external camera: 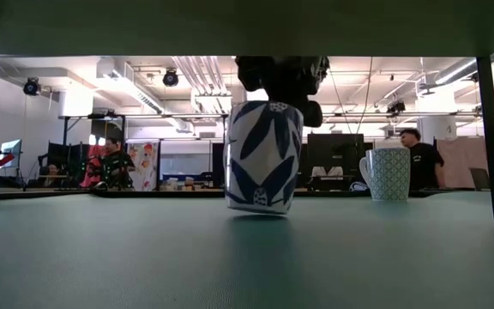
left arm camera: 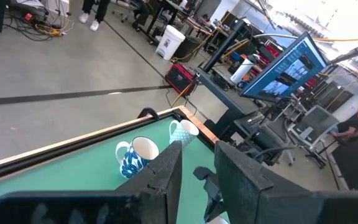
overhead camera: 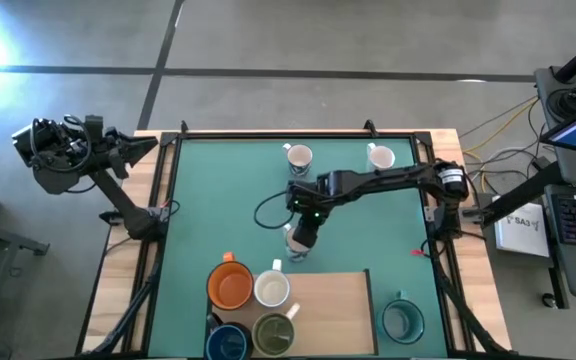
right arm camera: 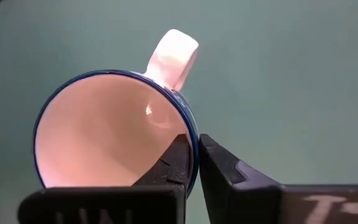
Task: Place coffee mugs
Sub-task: Put the bottom blue patterned mug on the shelf
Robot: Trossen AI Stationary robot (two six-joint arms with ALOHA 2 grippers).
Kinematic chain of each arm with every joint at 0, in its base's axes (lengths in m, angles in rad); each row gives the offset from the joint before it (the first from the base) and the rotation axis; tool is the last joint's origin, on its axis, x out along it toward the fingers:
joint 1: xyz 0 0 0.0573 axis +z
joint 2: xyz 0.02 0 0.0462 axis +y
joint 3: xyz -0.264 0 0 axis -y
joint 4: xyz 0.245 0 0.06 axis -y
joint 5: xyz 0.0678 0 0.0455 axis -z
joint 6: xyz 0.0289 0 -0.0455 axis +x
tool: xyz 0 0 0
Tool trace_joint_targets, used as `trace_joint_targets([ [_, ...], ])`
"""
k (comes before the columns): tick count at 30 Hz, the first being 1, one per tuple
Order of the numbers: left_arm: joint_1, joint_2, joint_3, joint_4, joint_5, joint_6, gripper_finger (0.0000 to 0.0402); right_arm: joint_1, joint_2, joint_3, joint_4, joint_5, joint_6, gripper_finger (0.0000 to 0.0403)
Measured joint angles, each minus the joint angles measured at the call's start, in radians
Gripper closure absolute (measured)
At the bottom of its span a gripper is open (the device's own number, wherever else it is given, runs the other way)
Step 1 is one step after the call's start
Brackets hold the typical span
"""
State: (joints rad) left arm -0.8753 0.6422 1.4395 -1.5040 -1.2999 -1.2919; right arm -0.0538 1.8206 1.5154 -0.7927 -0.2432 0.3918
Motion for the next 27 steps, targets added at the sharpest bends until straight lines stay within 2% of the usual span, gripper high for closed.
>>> trace_joint_targets([
  [5, 0.0, 0.0, 0.0, -0.003, 0.0, 0.026, 0.0322, 0.001, -0.019, 0.004, -0.081, 0.001, -0.014, 0.0391],
  [12, 0.0, 0.0, 0.0, -0.003, -0.021, 0.032, 0.0322, -0.018, -0.124, 0.028, -0.228, 0.062, -0.034, 0.0392],
  [27, 0.0, 0.0, -0.002, 0.0, -0.025, 0.026, 0.0322, 0.096, -0.375, 0.031, -0.263, 0.089, 0.141, 0.0392],
])
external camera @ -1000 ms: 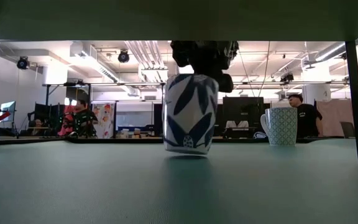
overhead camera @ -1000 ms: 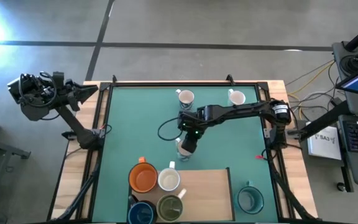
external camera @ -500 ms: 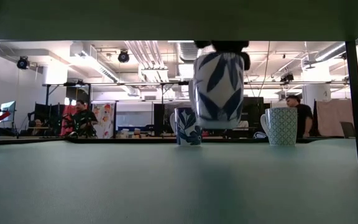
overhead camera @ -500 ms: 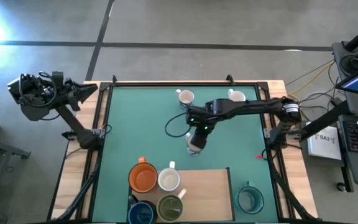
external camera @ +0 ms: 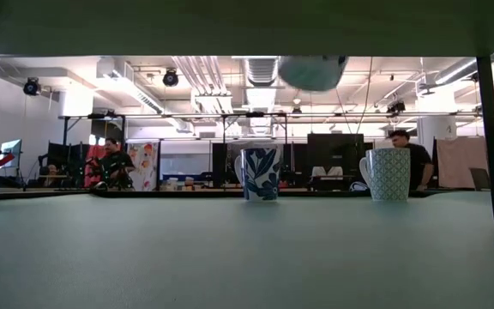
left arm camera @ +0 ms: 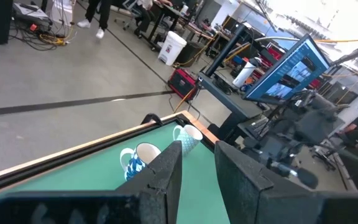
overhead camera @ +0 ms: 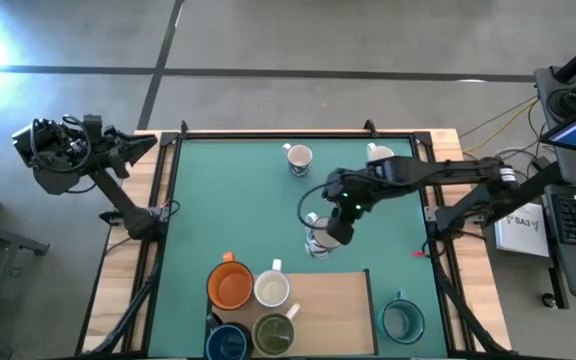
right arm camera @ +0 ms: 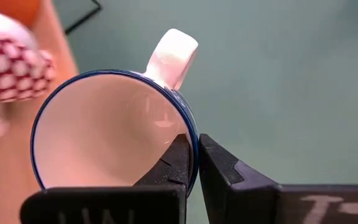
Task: Place coffee mugs
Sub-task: Put the bottom blue patterned mug on the shelf
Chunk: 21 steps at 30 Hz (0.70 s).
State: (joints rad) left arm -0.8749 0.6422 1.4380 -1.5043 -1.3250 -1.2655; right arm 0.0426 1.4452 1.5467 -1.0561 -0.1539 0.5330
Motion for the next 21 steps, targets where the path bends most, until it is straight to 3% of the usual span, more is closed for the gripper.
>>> trace_joint_targets([
  [12, 0.0, 0.0, 0.0, 0.0, 0.01, -0.031, 0.0322, 0.225, -0.065, 0.0, -0.007, -0.021, 0.125, 0.0391],
  [21, 0.0, 0.0, 0.0, 0.0, 0.027, -0.059, 0.0322, 0.353, -0.066, 0.0, -0.01, -0.03, -0.008, 0.0391],
])
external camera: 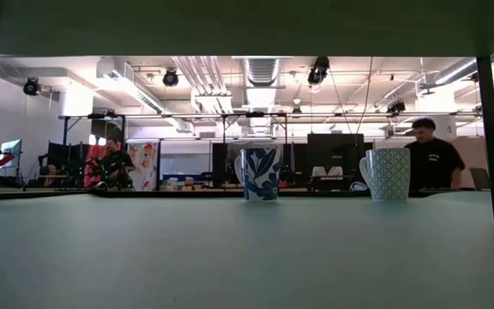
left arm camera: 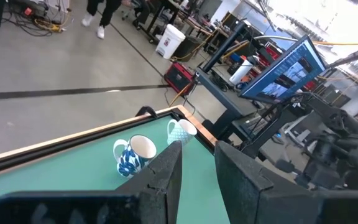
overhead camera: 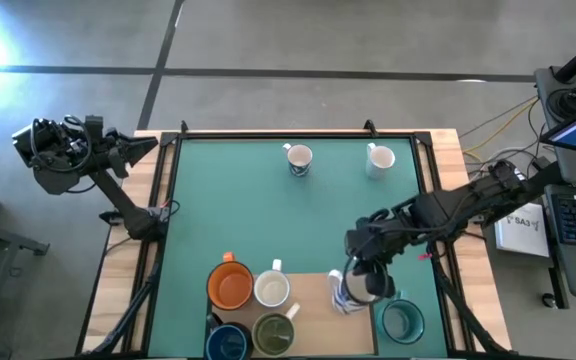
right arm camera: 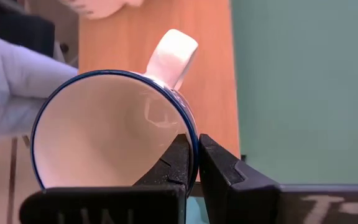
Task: Place coffee mugs
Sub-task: Put the bottom blue patterned mug on the shelf
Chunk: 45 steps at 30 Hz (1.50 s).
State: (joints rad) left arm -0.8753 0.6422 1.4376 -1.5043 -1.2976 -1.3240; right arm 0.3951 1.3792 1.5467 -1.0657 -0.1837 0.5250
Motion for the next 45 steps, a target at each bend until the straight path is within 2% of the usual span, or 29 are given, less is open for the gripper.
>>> trace_joint_targets([
  [11, 0.0, 0.0, 0.0, 0.0, 0.0, -0.047, 0.0322, 0.017, 0.02, 0.001, 0.009, 0.084, -0.175, 0.039],
  [21, 0.0, 0.0, 0.0, 0.0, 0.0, -0.055, 0.0322, 0.017, 0.036, 0.014, 0.006, 0.081, -0.231, 0.039],
  [28, 0.0, 0.0, 0.0, 0.0, 0.0, -0.055, 0.0322, 0.017, 0.047, 0.104, 0.002, 0.11, -0.238, 0.0389],
  [34, 0.0, 0.0, 0.0, 0.0, 0.0, -0.055, 0.0322, 0.025, 0.101, 0.153, -0.015, 0.106, -0.234, 0.037],
  [45, 0.0, 0.0, -0.001, -0.007, 0.0, -0.055, 0.0322, 0.037, 0.314, 0.409, -0.299, 0.098, -0.275, 0.0372],
])
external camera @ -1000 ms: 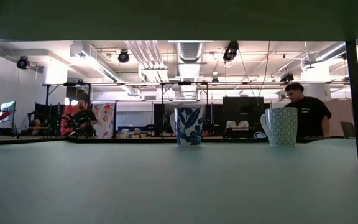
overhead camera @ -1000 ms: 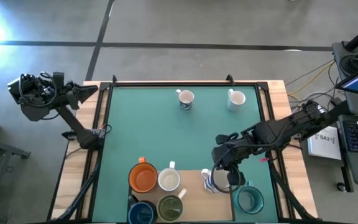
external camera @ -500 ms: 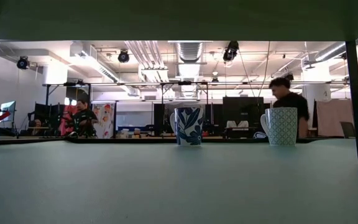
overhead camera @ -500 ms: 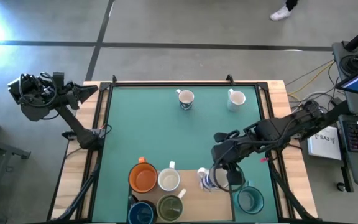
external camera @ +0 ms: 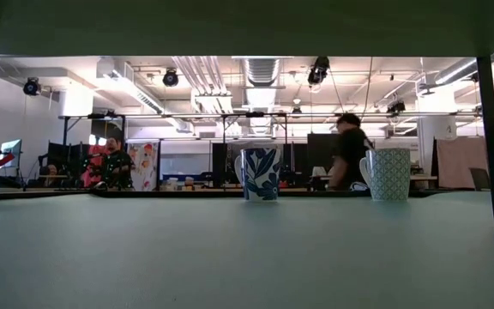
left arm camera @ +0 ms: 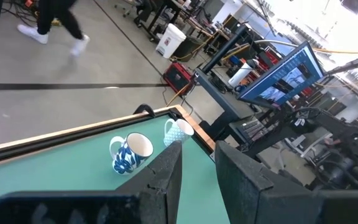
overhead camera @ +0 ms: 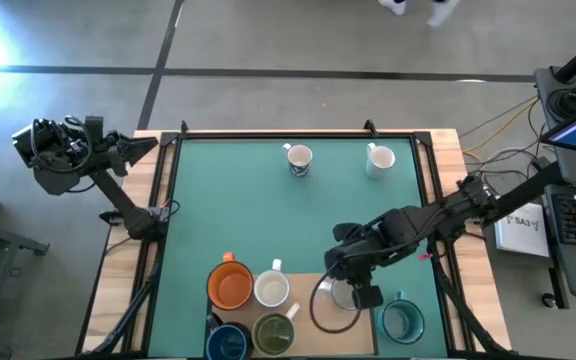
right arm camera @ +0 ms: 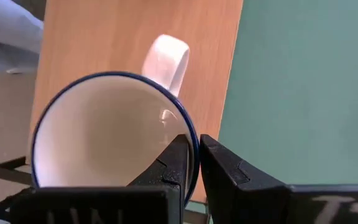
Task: Place coffee mugs
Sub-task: Put the bottom blue patterned mug on the shelf
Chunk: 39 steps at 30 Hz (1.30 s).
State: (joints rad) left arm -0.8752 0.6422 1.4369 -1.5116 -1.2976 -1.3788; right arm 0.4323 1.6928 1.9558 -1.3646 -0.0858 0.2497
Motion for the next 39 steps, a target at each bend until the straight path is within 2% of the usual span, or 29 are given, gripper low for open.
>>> trace_joint_targets([
  [10, 0.0, 0.0, 0.0, -0.016, 0.017, 0.008, 0.0322, 0.009, 0.092, 0.205, -0.06, 0.001, -0.011, 0.037],
  [19, 0.0, 0.0, 0.0, -0.017, 0.032, 0.008, 0.0322, 0.009, 0.093, 0.218, -0.079, 0.008, 0.052, 0.0338],
  [24, 0.0, 0.0, 0.0, -0.018, 0.033, 0.008, 0.0322, 0.015, 0.063, 0.218, -0.145, 0.016, 0.21, 0.0311],
  [32, 0.0, 0.0, 0.0, -0.026, 0.035, 0.008, 0.0322, 0.039, 0.043, 0.217, -0.201, 0.035, 0.68, 0.028],
  [39, 0.0, 0.0, 0.0, -0.034, 0.035, 0.009, 0.0322, 0.081, 0.043, 0.195, -0.206, 0.028, 0.878, 0.0258],
])
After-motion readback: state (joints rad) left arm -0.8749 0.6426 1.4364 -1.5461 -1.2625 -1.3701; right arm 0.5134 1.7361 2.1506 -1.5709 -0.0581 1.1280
